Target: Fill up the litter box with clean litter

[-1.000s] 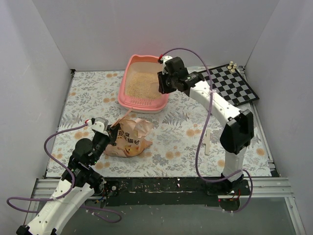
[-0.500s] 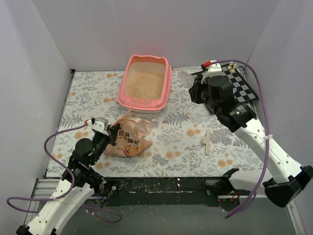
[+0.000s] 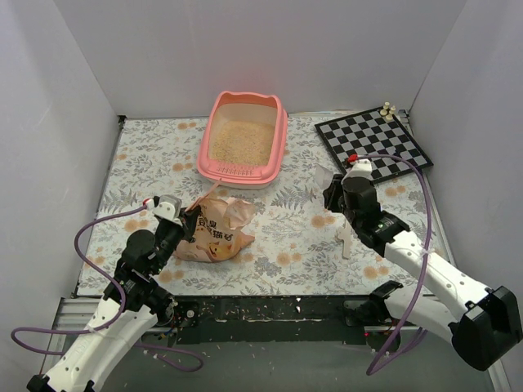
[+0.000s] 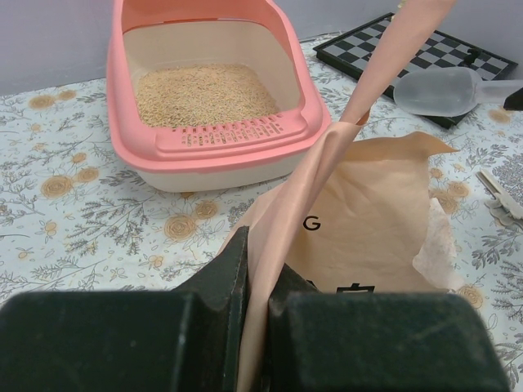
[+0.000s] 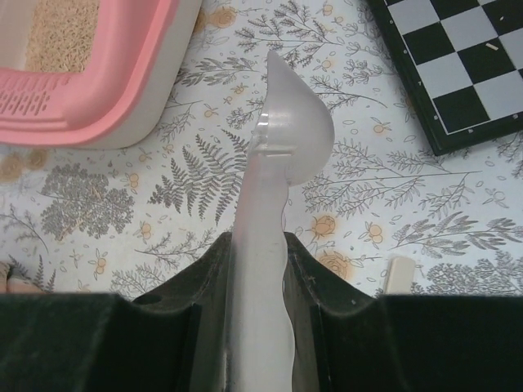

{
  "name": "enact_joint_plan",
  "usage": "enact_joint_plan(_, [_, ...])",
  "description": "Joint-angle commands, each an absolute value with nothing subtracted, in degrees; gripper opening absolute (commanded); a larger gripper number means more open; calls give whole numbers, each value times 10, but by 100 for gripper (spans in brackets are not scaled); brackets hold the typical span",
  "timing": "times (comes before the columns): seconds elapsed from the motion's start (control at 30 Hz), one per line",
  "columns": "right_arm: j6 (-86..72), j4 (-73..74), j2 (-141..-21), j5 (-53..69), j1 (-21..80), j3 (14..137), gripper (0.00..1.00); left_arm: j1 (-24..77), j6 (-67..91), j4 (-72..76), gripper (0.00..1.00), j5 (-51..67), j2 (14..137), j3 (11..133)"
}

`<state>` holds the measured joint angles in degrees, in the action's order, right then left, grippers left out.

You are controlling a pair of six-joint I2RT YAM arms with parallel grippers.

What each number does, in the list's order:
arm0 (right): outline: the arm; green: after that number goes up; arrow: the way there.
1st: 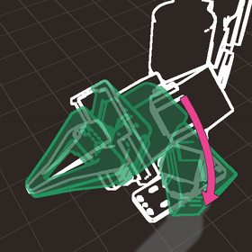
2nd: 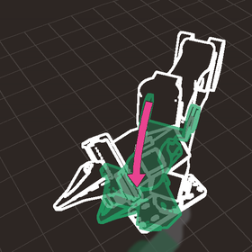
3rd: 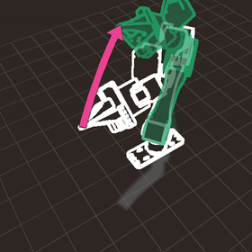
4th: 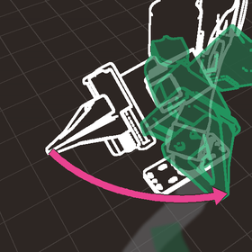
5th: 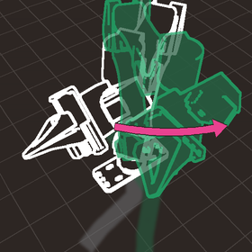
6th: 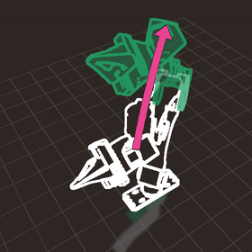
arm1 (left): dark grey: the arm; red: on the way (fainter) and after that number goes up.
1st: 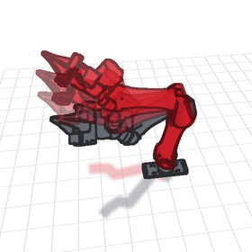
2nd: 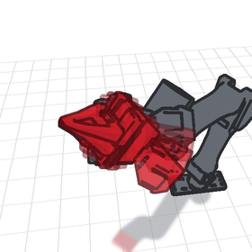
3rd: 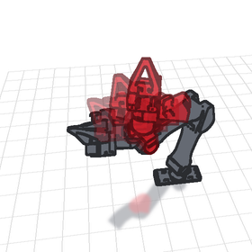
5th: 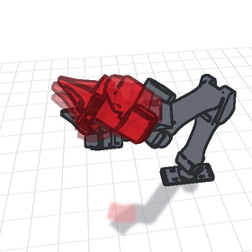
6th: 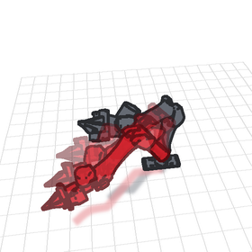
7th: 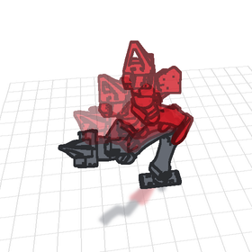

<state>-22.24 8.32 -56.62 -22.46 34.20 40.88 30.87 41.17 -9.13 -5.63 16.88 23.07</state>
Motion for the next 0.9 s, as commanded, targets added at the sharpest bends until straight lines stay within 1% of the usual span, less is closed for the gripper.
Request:
enact_joint_plan(0.0, [-306,-81,-557,-216,326,352,1,311,414,-58,0,-63,170,238])
enact_joint_plan(0.07, [-350,-121,-568,-186,306,319,1,311,414,-58,0,-61,170,238])
enact_joint_plan(0.2, [-400,-257,-591,-82,269,251,1,311,414,-57,0,-59,171,237])
enact_joint_plan(0.37, [-455,-403,-618,-31,230,180,1,311,414,-54,0,-51,171,236])
enact_joint_plan(0.53, [-501,-504,-690,42,193,158,1,311,414,-51,0,-46,174,236])
enact_joint_plan(0.7, [-528,-573,-773,80,170,171,1,311,414,-51,0,-43,176,236])
enact_joint_plan(0.73, [-531,-575,-790,87,166,179,3,311,415,-50,0,-41,176,236])
enact_joint_plan(0.87, [-537,-589,-844,105,157,208,20,311,414,-49,0,-41,178,235])
